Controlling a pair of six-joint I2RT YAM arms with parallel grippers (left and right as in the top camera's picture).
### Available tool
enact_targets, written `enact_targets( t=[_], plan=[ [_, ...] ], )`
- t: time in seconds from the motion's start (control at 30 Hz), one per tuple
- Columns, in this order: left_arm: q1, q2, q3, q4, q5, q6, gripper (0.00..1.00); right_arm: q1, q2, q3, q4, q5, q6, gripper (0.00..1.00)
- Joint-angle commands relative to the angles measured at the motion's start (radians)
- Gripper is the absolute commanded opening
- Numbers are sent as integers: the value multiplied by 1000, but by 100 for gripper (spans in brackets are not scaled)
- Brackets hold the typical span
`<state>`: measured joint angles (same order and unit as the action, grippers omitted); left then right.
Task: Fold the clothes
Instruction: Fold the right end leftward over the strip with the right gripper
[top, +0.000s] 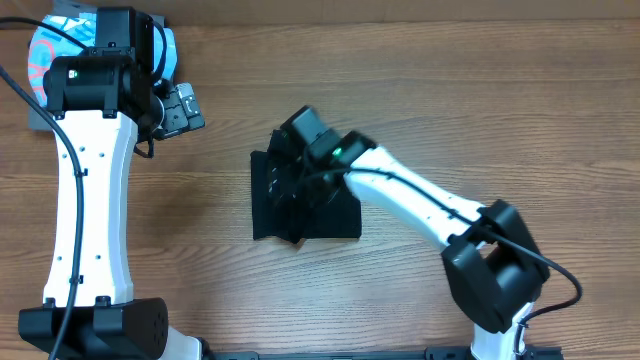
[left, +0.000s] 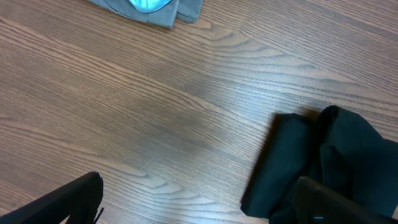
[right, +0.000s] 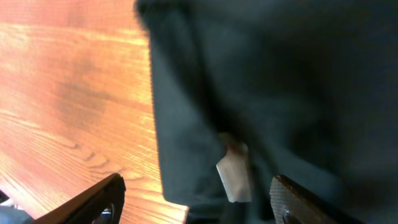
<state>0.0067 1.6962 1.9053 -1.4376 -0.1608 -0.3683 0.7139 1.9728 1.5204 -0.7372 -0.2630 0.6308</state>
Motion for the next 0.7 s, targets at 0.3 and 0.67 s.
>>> enact_targets(
  t=[0.3, 0.67],
  plan=[
    [0, 4, -5, -1, 4, -21, 100, -118, -124, 57, -129, -2, -90, 76],
    [0, 4, -5, 1, 4, -21, 100, -26, -70, -31, -30, -1, -88, 73]
  ],
)
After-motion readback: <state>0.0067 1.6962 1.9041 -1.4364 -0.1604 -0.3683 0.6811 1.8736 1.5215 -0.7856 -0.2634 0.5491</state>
